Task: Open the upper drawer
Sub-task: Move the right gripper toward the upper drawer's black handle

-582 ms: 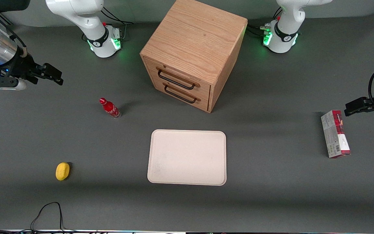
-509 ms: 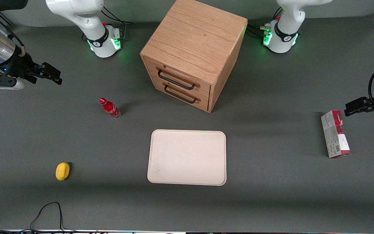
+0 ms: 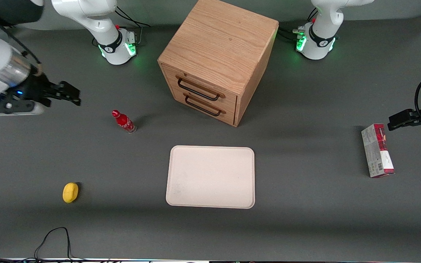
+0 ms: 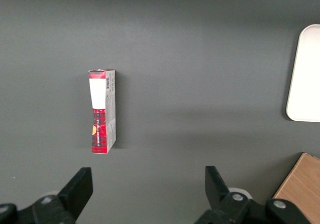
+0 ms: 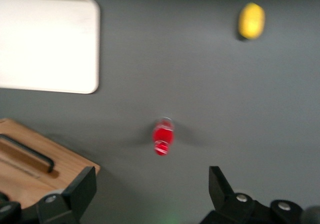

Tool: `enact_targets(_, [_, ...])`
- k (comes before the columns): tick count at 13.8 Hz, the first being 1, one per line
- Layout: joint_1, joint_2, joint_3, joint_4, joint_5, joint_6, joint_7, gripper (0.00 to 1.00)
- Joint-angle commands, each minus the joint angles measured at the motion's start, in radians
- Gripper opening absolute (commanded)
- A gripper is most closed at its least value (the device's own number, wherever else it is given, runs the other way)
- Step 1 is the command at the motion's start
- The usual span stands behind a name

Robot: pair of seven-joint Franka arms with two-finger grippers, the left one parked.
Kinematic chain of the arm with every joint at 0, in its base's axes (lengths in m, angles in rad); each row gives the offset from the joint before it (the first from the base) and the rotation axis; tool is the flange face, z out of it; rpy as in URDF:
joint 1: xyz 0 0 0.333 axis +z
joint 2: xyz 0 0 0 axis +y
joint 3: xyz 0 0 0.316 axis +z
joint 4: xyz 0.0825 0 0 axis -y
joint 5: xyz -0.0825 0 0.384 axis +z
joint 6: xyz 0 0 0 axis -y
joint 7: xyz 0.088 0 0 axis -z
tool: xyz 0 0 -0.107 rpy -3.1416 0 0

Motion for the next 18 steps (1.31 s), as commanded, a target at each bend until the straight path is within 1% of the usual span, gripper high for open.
enact_targets(1, [-0.011, 0.132, 0.187, 0.142, 0.015, -0.046, -0.045, 1.00])
enact_targets(2, [-0.009, 0.141, 0.248, 0.145, 0.015, -0.043, -0.116, 1.00])
enact_targets(5, [-0.004, 0.210, 0.458, 0.188, 0.018, -0.040, -0.137, 1.00])
enact_targets(6, [-0.004, 0.230, 0.514, 0.190, 0.020, -0.040, -0.148, 1.00])
enact_targets(8, [-0.003, 0.294, 0.589, 0.190, 0.026, -0.033, -0.154, 1.00])
enact_targets(9, [-0.003, 0.324, 0.611, 0.187, 0.025, -0.027, -0.157, 1.00])
enact_targets(10, [0.002, 0.353, 0.614, 0.179, 0.023, -0.002, -0.177, 1.00])
enact_targets(13, [0.003, 0.394, 0.605, 0.103, 0.014, 0.095, -0.336, 1.00])
enact_targets(15, [0.005, 0.433, 0.599, 0.077, 0.002, 0.150, -0.366, 1.00])
enact_targets(17, [0.005, 0.440, 0.599, 0.038, -0.035, 0.201, -0.372, 1.00])
enact_targets(18, [0.005, 0.440, 0.599, 0.020, -0.040, 0.221, -0.393, 1.00])
